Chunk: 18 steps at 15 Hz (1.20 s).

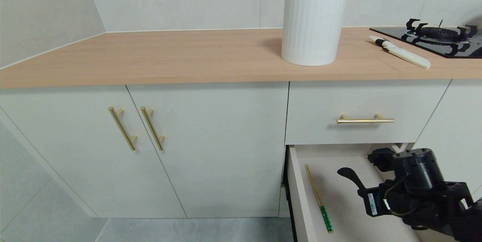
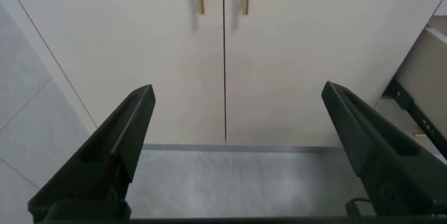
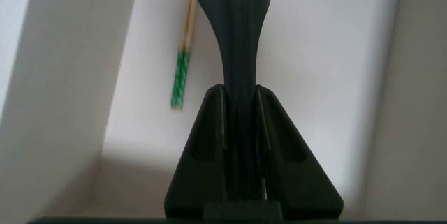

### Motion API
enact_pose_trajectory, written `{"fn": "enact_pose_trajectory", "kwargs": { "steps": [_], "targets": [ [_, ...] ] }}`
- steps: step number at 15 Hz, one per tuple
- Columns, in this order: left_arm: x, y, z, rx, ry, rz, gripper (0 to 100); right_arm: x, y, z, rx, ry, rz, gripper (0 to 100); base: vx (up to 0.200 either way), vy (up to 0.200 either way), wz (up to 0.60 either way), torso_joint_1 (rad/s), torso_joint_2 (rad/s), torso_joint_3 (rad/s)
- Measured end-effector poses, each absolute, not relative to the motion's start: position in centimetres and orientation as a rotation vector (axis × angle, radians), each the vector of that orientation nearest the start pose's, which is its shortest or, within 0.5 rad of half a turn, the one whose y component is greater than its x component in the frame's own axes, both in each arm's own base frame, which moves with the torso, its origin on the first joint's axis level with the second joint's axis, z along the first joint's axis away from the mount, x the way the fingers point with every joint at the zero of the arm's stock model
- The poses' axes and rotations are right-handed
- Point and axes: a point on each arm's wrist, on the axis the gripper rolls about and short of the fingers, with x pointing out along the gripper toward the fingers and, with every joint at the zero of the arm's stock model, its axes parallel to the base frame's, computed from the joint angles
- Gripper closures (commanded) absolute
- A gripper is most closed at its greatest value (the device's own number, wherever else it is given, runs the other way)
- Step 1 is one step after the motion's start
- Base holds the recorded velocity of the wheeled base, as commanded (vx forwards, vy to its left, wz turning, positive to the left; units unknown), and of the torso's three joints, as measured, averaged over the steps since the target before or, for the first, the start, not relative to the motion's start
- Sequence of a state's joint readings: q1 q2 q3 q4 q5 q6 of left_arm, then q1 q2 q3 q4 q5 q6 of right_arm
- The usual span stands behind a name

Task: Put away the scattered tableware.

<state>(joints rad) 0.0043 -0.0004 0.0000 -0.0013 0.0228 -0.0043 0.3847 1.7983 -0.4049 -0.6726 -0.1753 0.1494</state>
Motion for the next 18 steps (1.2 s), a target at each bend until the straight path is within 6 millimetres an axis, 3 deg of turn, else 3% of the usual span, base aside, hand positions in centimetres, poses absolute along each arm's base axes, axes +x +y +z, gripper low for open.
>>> {"fn": "enact_pose_trajectory", "kwargs": {
  "steps": [6,11,17,18],
  "targets": [
    [-2.3,0.0,7.6,-0.005,-0.002,0.027,0,26.5,10.1,0.7,-0.030,0.679,0.077,100,0.000,0.000,0.00,0.000,0.00,0.000],
    [-2.3,0.0,7.6,-0.004,-0.002,0.026,0,28.5,9.7,-4.0,-0.034,0.699,0.030,100,0.000,0.000,0.00,0.000,0.00,0.000],
    [-2.3,0.0,7.6,-0.004,-0.002,0.027,0,29.1,9.2,-5.7,-0.037,0.732,0.000,100,0.000,0.000,0.00,0.000,0.00,0.000],
    [-2.3,0.0,7.6,-0.004,-0.001,0.027,0,29.1,9.2,-5.8,-0.037,0.733,-0.001,0,0.000,0.000,0.00,0.000,0.00,0.000]
  ]
}}
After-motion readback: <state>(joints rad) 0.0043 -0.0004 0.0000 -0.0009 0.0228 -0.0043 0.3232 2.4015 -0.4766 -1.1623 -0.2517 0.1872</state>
